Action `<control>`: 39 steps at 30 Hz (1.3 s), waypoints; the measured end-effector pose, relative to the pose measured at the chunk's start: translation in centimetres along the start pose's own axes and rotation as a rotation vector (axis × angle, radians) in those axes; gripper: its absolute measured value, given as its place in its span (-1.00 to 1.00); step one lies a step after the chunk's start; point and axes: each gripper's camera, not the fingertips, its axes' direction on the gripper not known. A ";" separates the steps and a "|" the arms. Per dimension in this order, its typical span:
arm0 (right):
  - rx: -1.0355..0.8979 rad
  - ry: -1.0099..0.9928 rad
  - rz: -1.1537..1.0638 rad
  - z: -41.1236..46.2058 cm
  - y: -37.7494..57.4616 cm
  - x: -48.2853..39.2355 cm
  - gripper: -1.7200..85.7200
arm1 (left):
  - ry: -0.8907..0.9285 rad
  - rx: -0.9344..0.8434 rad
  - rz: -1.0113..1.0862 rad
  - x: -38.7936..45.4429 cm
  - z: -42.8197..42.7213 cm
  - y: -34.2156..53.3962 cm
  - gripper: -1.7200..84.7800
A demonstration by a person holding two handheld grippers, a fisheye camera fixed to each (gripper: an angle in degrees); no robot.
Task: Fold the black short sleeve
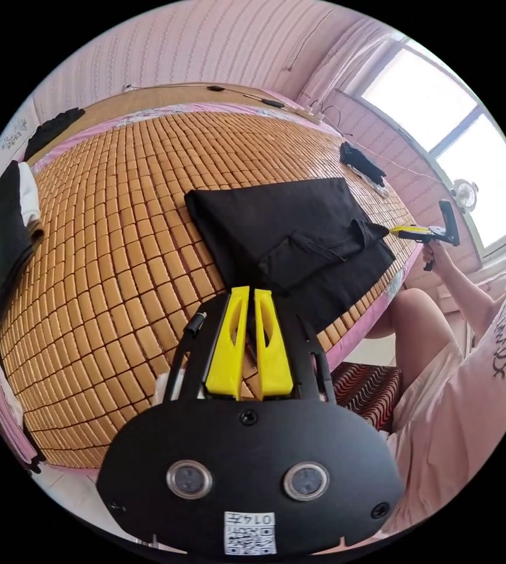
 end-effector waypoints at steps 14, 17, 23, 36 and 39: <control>-0.023 0.046 -0.077 9.8 -4.8 -13.0 -0.91 | -0.107 -0.018 0.007 11.8 5.6 -3.6 -0.96; 0.076 -0.043 -0.155 7.2 -2.1 -14.2 -0.93 | -0.077 0.052 0.044 13.2 2.8 -1.1 -0.97; -0.075 -0.062 -0.338 6.8 5.9 -17.5 -0.93 | 0.003 -0.011 0.133 16.8 -1.5 8.0 -0.98; -0.110 0.158 -0.467 13.2 -12.1 -26.5 -0.97 | 0.023 0.060 0.274 28.1 4.1 0.5 -0.98; -0.211 0.211 -0.463 18.5 -17.8 -27.3 -0.97 | -0.034 -0.001 0.293 29.8 8.8 -1.1 -0.98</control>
